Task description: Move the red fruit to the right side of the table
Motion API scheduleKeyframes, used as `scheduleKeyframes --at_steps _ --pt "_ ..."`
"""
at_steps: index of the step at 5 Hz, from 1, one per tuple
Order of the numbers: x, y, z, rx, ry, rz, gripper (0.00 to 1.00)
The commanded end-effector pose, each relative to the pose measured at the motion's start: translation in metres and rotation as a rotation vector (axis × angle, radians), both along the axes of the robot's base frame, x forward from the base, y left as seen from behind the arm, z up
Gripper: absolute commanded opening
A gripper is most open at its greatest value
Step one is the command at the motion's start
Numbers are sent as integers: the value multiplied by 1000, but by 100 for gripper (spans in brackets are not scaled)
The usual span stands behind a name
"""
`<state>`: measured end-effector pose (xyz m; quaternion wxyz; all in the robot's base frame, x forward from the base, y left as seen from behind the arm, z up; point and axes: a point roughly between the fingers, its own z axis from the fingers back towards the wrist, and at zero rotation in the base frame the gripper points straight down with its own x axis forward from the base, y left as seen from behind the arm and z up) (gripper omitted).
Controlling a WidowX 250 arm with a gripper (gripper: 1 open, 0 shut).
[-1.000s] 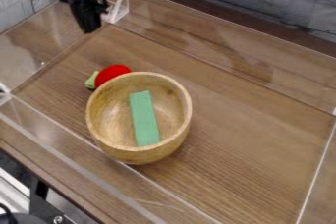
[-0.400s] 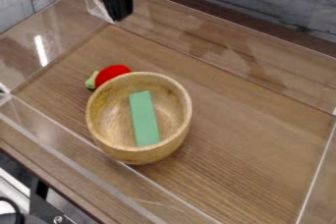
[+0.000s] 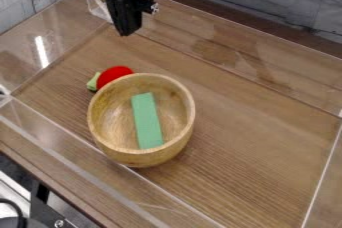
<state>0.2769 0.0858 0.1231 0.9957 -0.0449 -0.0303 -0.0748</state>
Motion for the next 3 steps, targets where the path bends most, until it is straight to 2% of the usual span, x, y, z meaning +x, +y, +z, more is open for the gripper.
scheduleKeyframes --at_steps 1,3 --pt "-10 -5 11 21 -34 -14 100" --pt "-23 21 -8 40 -12 -131 100"
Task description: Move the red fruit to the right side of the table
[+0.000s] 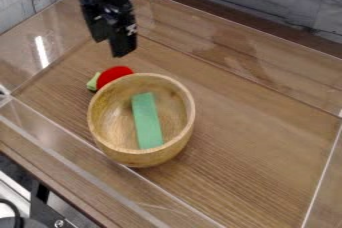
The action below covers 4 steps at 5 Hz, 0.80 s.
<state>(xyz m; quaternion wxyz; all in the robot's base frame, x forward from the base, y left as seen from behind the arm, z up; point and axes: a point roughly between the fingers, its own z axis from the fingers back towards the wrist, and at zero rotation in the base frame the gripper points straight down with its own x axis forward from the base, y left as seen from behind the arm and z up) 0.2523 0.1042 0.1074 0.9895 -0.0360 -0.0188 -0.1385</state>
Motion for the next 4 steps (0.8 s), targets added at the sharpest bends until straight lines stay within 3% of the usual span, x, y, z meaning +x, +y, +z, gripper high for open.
scheduleKeyframes --at_steps 1,2,4 --pt "2 23 -10 35 -28 -1 100" --pt "4 41 -27 51 -27 10 100" --pt "6 49 -47 64 -16 32 100"
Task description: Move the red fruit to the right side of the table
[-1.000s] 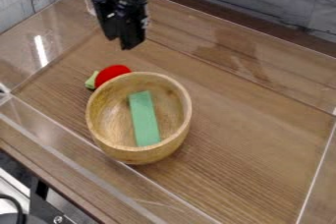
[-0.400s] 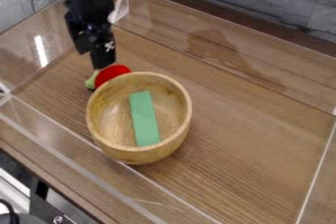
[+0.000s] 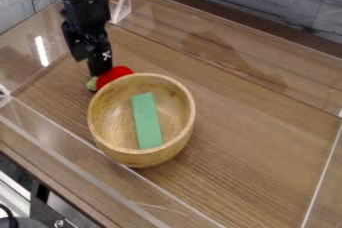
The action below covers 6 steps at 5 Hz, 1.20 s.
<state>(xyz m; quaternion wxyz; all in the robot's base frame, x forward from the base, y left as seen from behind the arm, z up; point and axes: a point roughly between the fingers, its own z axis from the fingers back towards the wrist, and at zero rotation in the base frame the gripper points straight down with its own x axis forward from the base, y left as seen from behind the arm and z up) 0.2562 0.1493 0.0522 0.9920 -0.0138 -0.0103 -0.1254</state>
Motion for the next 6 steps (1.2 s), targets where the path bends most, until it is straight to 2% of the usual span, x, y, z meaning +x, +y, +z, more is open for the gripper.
scheduleKeyframes --at_steps 1,2,4,5,6 --pt "7 2 -9 19 -19 -45 100" --pt "11 0 -22 21 -15 -87 0" --pt "28 4 23 50 -85 69 0" --pt "38 -9 61 53 -133 56 0" --pt "55 -47 85 39 -164 6 0"
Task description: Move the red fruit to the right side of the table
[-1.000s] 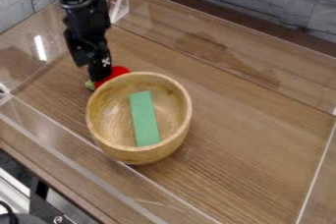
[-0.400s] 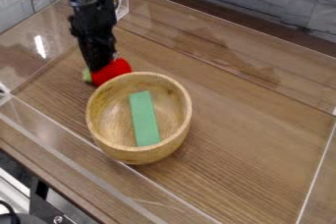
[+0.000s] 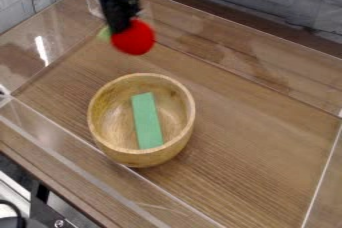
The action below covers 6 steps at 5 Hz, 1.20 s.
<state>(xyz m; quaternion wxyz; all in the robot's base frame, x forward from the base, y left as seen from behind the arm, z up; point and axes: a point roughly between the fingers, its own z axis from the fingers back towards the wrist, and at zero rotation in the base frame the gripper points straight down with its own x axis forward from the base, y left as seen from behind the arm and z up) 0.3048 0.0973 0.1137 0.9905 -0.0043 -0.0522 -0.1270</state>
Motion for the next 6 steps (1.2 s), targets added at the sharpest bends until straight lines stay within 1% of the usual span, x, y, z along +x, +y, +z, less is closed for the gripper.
scheduleKeyframes --at_steps 1,2,4,5,6 --pt "10 -42 24 10 -83 50 0" --pt "7 -92 19 -4 -78 77 0" --pt "6 -189 -22 -26 -54 209 0" --pt "5 -222 -47 -42 -48 252 0" --pt "13 -215 -69 -46 -38 198 0"
